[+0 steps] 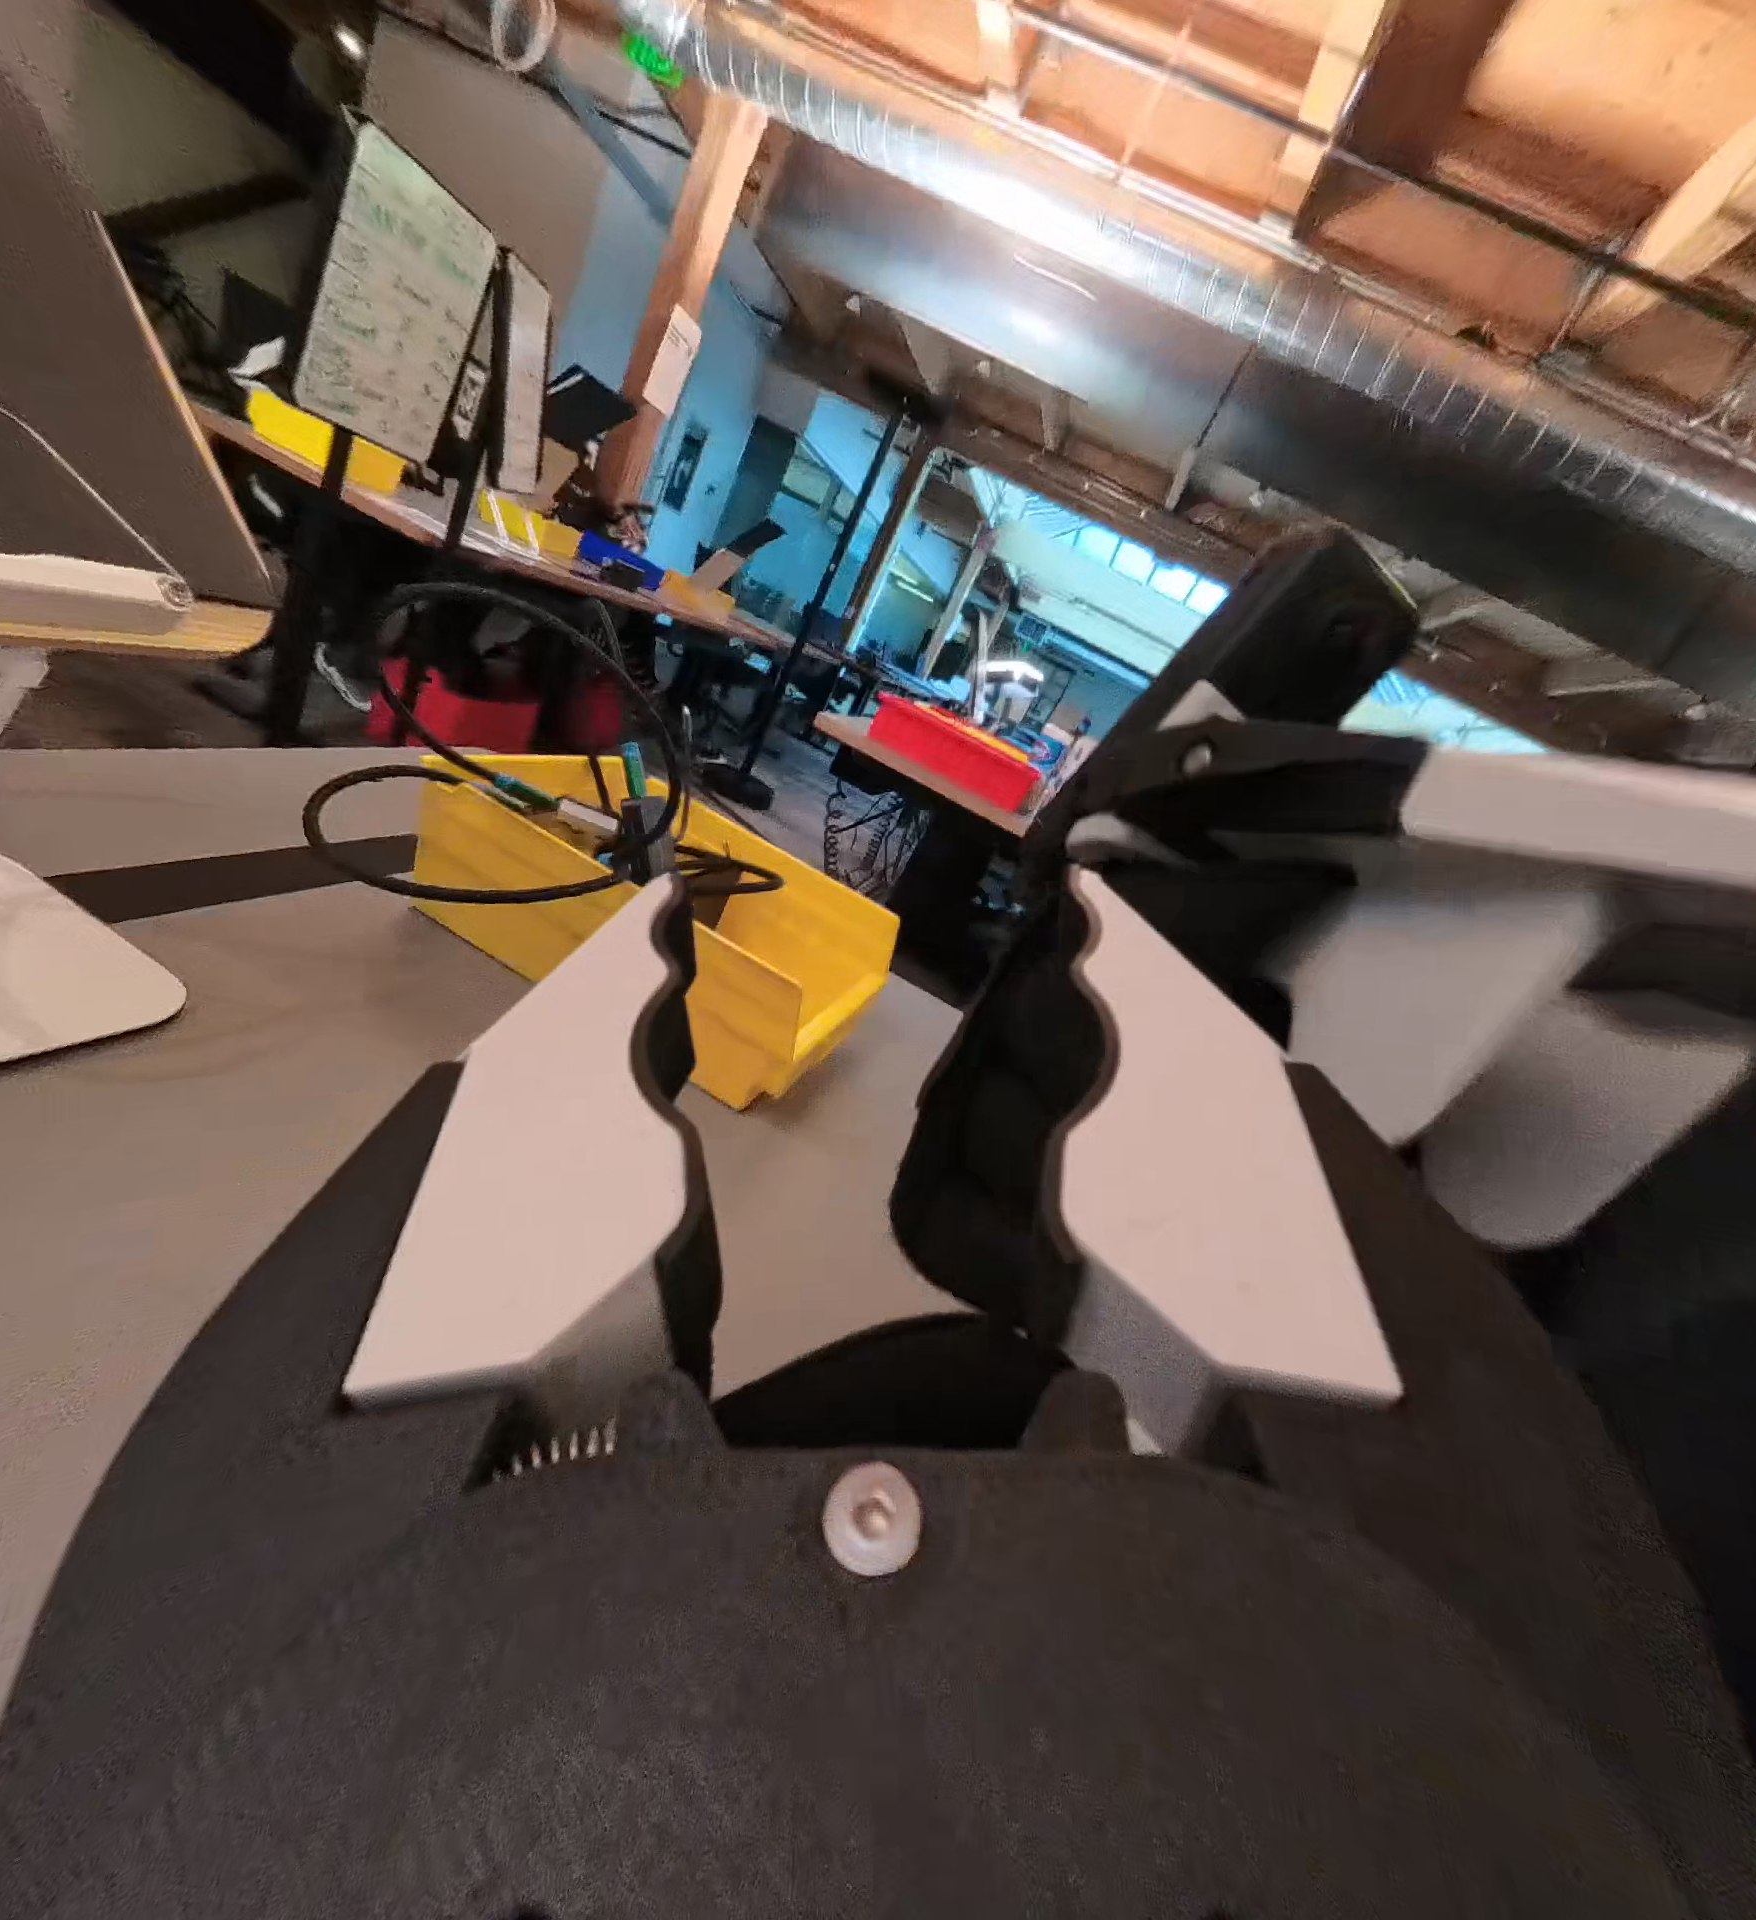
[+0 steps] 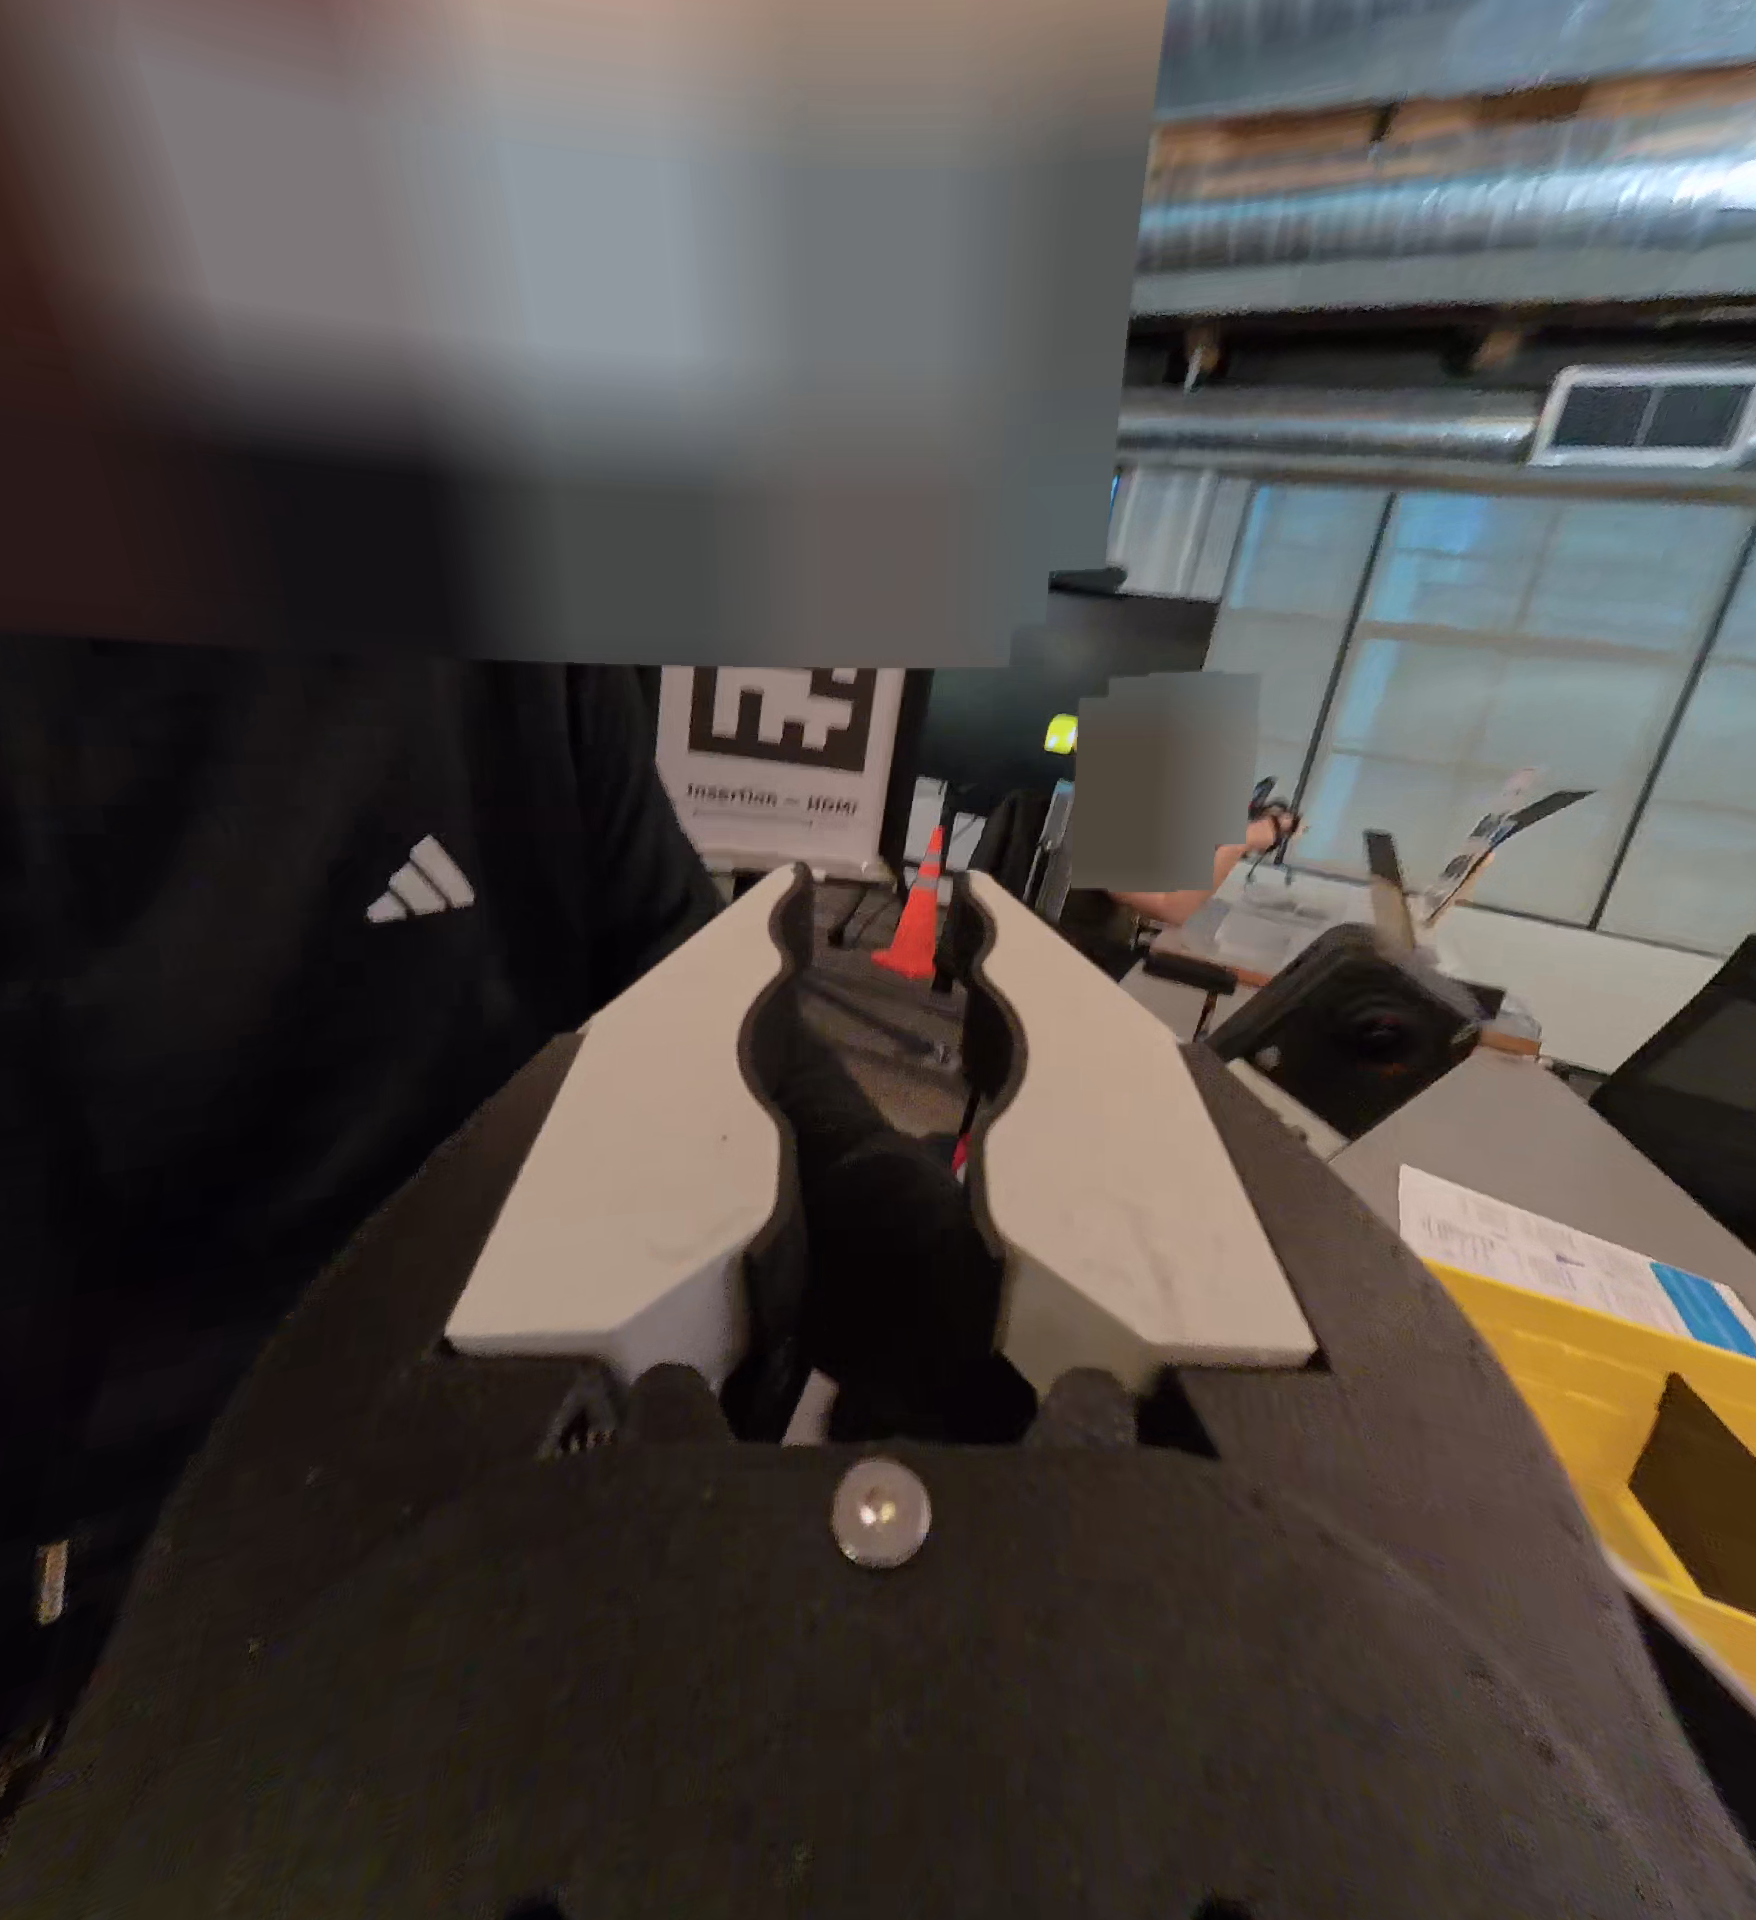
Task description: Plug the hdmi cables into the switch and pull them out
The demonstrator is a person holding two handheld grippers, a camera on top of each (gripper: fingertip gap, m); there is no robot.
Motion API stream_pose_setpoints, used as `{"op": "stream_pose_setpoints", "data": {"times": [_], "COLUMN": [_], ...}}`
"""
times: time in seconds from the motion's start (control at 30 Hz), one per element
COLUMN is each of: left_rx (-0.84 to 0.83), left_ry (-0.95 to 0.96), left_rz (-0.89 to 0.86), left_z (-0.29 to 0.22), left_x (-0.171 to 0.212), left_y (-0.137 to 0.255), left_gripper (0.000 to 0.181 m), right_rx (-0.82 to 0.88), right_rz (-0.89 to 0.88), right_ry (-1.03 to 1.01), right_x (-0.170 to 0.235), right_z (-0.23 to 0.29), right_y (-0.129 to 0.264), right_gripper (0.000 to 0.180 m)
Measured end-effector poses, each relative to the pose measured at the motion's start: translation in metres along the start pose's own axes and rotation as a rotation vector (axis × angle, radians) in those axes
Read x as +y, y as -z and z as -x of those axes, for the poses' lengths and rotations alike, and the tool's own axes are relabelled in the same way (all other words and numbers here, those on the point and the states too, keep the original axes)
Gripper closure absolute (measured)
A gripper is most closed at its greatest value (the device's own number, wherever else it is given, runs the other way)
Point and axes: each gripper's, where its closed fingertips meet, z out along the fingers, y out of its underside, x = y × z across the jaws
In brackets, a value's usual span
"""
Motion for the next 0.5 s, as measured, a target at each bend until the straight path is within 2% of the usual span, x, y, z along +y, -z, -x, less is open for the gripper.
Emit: {"op": "stream_pose_setpoints", "data": {"times": [0.1,0.23,0.33,0.4,0.5], "left_rx": [0.076,0.092,0.041,0.08,0.08], "left_ry": [-0.035,-0.063,-0.122,-0.091,-0.11], "left_rz": [0.084,0.167,0.215,0.197,0.232], "left_z": [-0.012,-0.007,0.0,-0.009,-0.009], "left_x": [0.016,0.02,0.024,0.026,0.03], "left_y": [-0.003,0.0,0.001,-0.001,0.0], "left_gripper": [0.123,0.1,0.104,0.111,0.109], "right_rx": [0.014,-0.038,-0.107,-0.116,-0.117], "right_rz": [-0.079,-0.067,-0.056,-0.001,0.004], "right_ry": [-0.018,0.003,-0.001,0.019,-0.032], "right_x": [-0.014,-0.01,-0.014,-0.007,-0.005], "right_z": [-0.006,0.009,0.023,0.027,0.028], "right_y": [0.007,0.001,-0.011,-0.018,-0.019], "right_gripper": [0.153,0.148,0.134,0.133,0.129]}}
